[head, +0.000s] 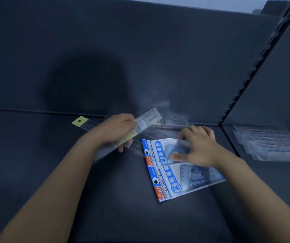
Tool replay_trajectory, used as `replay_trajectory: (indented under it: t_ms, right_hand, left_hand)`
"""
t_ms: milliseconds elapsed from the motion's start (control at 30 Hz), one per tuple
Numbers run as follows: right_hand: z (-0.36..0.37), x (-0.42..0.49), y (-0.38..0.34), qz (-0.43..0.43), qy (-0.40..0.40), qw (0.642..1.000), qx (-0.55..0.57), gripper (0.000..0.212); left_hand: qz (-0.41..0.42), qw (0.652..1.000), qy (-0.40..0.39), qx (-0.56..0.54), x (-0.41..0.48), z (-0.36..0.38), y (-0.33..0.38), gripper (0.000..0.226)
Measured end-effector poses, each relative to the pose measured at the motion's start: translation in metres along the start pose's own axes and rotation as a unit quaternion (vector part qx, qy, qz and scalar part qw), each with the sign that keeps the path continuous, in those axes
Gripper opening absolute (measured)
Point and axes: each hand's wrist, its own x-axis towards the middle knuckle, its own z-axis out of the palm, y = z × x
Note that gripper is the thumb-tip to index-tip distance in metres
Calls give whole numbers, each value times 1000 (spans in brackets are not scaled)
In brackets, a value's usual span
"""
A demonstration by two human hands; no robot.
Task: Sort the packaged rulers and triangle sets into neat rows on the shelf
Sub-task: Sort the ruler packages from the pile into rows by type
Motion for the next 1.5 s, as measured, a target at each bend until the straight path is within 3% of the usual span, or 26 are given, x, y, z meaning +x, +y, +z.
replay_trajectory:
  t_ms: [133, 200, 267, 333, 533, 633, 833, 1000, 1167, 1333, 1500]
  right_hand:
    - [-14, 1, -5, 4, -27, 999, 34, 54]
    - [-18, -5, -10, 18, -29, 985, 166, 46]
    - [-25, -12, -14, 15, -44, 942, 331, 33]
    - [-37, -20, -14, 19, -43, 916, 399, 22]
    - [-62, -60, 0, 17, -22, 918, 395, 23]
    - [-70, -91, 21, 16, -67, 924, 376, 22]
    - [-72, -142, 76, 36, -69, 922, 379, 9]
    - [-84, -199, 156, 31, 22, 928, 372, 2]
    - [-97, -268, 256, 32, 120, 942, 313, 11]
    - [-108, -329, 343, 42, 124, 956, 262, 17]
    - [-112, -372, 406, 28, 90, 955, 280, 15]
  left_hand:
    - [18, 999, -34, -33, 1, -6, 3, 15]
    - [32, 998, -25, -37, 3, -11, 3, 12]
    - [59, 996, -21, -67, 3, -13, 3, 9]
    - [93, 989, -4, -119, 0, -12, 5, 9]
    - [139, 976, 101, -136, -4, 2, 20, 6]
    - [150, 978, 81, -120, -9, 18, 33, 4]
    - [162, 986, 9, -47, -16, 76, 97, 13]
    - [233, 972, 1, 27, -25, 163, 169, 11]
    - [241, 967, 24, 82, -25, 270, 236, 7]
    - [265, 960, 38, 80, -18, 364, 297, 12]
    - [246, 968, -13, 51, -2, 441, 343, 8]
